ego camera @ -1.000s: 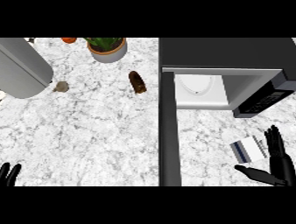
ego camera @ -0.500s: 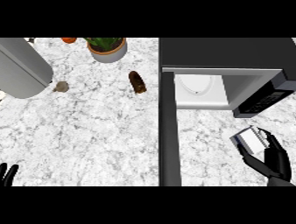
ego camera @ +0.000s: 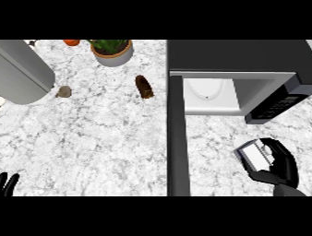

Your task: Pick up the milk, place it into the microwave and close the microwave

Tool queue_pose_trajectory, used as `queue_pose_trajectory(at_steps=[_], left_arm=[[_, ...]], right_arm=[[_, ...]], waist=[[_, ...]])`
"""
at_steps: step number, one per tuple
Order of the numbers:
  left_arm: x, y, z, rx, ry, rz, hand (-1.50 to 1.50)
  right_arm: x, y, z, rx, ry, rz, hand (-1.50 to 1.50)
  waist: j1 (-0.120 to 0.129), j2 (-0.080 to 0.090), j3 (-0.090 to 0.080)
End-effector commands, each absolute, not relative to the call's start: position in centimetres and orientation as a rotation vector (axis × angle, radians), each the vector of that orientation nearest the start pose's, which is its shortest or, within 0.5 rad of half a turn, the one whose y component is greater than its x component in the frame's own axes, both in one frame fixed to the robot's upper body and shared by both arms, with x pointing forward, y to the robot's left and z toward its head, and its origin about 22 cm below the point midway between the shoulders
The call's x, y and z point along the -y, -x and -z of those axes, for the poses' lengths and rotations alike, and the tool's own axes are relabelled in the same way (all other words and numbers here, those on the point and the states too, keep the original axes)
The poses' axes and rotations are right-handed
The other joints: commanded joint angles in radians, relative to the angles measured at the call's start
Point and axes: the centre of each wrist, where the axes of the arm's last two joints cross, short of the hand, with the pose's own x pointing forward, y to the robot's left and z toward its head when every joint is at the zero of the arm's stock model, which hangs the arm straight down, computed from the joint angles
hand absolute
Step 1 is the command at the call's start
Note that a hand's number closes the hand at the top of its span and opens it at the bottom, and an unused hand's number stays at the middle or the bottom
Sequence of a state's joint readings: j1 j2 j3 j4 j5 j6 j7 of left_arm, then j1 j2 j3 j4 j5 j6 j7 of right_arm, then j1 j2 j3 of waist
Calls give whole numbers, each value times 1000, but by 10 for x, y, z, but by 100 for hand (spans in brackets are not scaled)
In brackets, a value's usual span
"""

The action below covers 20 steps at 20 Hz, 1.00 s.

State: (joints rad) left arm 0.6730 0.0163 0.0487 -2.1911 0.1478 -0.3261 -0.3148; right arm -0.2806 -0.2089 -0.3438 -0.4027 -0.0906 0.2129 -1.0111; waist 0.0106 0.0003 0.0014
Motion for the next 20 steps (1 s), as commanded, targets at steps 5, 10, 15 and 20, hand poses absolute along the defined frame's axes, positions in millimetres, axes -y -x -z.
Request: queue_pose_trajectory(at_steps=[5,10,15,20], left_arm=[[-286,-68,-64,1921,14,15,-150],[-287,-79,-66,1936,9,-9,-150],[-291,-68,-51,1898,21,-14,-150],[-286,-78,-61,1932,10,-27,-150]], right_arm=[[329,-232,145,1833,-178,199,150],[289,-237,134,1859,-247,96,150],[278,-211,113,1866,-262,45,150],[260,-166,79,1847,-241,39,150]], waist=[[-6,-7,-2],[-24,-9,-4],[-22,-8,-4],[-32,-7,-3]])
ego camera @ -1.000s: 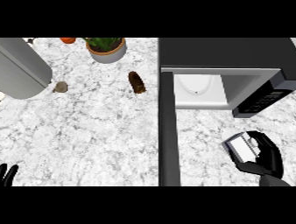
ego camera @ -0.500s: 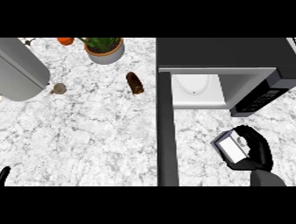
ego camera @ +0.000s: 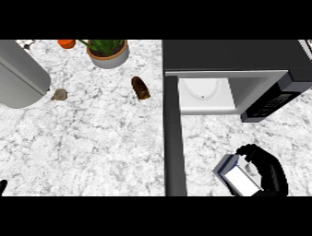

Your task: Pick up the milk, place it into the microwave and close the microwave

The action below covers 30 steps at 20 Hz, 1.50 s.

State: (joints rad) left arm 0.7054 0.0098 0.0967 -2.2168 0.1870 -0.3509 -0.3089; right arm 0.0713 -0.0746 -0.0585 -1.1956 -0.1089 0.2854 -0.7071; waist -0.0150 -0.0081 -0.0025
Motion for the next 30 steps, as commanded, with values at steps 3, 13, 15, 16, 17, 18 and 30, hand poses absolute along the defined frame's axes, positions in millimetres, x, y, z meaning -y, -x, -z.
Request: queue_pose_trajectory(at_steps=[3,13,15,16,17,18,30], left_arm=[[-301,-71,-45,1910,43,-23,-150],[-312,-69,-58,1907,20,-30,-150],[-317,-57,-47,1902,43,-56,-150],[-319,-59,-53,1911,29,-44,-150],[-318,-59,-42,1900,17,-39,-150],[-320,-69,-42,1894,10,-36,-150],[-332,-77,-50,1894,14,-22,-150]], right_arm=[[249,-161,46,1836,-235,56,150],[195,-181,-2,1868,-175,101,150],[184,-187,-9,1883,-157,102,150],[177,-195,-6,1895,-145,81,150],[175,-194,-11,1880,-122,93,150],[167,-206,-33,1899,-102,117,150],[184,-301,17,1761,171,133,150]], waist=[[5,3,1],[20,8,3],[23,7,2],[23,7,3],[22,7,2],[22,8,2],[31,13,3]])
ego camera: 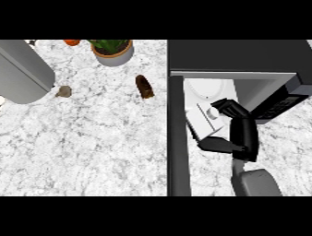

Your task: Pick up the milk, place it into the microwave and close the microwave

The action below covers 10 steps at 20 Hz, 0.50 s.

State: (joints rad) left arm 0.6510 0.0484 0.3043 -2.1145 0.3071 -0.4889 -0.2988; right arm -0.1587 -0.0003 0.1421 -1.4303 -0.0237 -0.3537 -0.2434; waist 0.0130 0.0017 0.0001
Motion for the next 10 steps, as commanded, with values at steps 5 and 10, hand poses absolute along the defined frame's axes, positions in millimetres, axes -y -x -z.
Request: queue_pose_trajectory(at_steps=[5,10], left_arm=[[-338,-74,-43,1877,-4,-22,-150],[-355,-77,-41,1869,20,-28,-150]], right_arm=[[199,-328,19,1759,187,139,150],[205,-355,45,1780,205,86,150]], waist=[[-2,0,0],[10,4,1]])
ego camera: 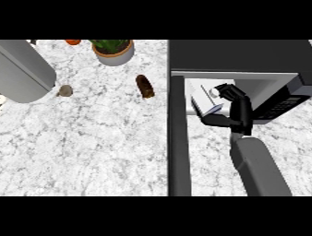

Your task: Pick up the milk, place it into the microwave and close the microwave

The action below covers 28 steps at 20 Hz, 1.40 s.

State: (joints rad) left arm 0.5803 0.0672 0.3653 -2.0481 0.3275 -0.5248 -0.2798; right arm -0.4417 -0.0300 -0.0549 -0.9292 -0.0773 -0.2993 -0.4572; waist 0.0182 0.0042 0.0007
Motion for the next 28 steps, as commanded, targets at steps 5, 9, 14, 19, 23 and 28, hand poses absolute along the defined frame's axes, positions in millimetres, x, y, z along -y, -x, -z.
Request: queue_pose_trajectory(at_steps=[5,9,14,19,23,28], left_arm=[[-360,-89,-29,1894,23,-6,-150],[-351,-69,-43,1871,50,3,-150],[-355,-98,-38,1890,40,-30,-150],[-363,-89,-30,1868,50,0,-150],[-365,-98,-32,1876,47,4,-150],[-366,-98,-31,1880,61,21,-150]], right_arm=[[211,-368,49,1878,282,18,150],[202,-372,58,1900,341,8,150],[188,-396,32,1920,478,-110,150],[194,-409,16,1938,726,-290,150],[187,-409,19,1914,852,-281,150],[206,-411,17,1860,944,-175,150]], waist=[[8,5,0],[26,8,1],[16,7,0],[32,12,0],[43,20,1],[54,26,2]])
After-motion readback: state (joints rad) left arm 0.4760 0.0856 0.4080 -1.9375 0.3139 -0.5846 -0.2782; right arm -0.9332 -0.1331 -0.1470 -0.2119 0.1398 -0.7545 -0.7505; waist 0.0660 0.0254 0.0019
